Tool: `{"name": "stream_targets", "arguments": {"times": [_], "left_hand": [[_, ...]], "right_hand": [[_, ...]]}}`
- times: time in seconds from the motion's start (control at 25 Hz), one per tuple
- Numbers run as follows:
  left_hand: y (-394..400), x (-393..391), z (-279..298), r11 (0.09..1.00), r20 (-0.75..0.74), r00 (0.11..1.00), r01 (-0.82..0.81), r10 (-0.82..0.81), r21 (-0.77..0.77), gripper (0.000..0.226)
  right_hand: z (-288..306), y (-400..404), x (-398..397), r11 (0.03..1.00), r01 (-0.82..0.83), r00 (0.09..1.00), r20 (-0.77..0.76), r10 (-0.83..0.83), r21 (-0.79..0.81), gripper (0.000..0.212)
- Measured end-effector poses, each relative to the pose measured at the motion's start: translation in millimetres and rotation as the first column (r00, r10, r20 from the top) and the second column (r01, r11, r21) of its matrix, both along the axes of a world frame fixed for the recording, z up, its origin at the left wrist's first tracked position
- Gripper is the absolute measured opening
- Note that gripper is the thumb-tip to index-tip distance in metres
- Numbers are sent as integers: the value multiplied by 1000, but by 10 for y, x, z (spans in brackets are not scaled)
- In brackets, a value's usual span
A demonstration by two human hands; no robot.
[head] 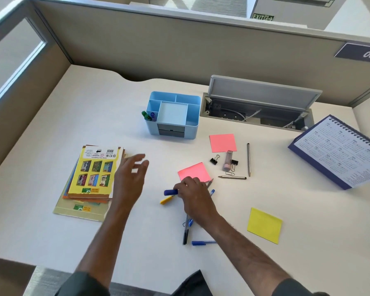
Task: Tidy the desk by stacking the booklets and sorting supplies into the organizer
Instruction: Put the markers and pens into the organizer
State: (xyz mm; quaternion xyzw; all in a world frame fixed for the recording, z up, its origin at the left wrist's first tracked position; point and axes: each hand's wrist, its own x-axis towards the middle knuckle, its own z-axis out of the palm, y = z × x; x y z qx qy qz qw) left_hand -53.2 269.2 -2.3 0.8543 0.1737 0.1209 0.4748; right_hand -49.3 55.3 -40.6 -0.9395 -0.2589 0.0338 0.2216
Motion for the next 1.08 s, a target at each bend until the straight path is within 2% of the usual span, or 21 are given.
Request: {"name": "stream_targets", "arguments": {"times": [0.08,0.16,0.44,0.56,0.64,0.88,1.08], "left_hand": [[-85,-178,28,992,-40,998,51,-56,-111,15],[-168,-298,90,981,-58,990,119,-130,-155,22],[-344,-208,348,979,-2,987,159,-160,-124,22],[-276,-46,481,987,61,991,125,-119,-105,18],[-161,145,643,997,134,989,71,-65,-36,19],[239,852,1068,988,355,931,-124,81,98,23],[346,1364,942,962,338,940,-137,52,234,24]], "right_hand": [[147,0,12,987,72,997,-22,-69,144,21],[306,24,28,964,128,992,-40,-122,235,21],[576,164,54,929,127,992,-42,-120,348,23],[577,176,54,892,181,984,-78,-163,415,30],[519,125,35,861,227,974,-115,-195,455,31],[276,-120,-136,858,300,953,-172,-250,417,25],[51,-379,-282,858,399,913,-231,-337,323,25]]}}
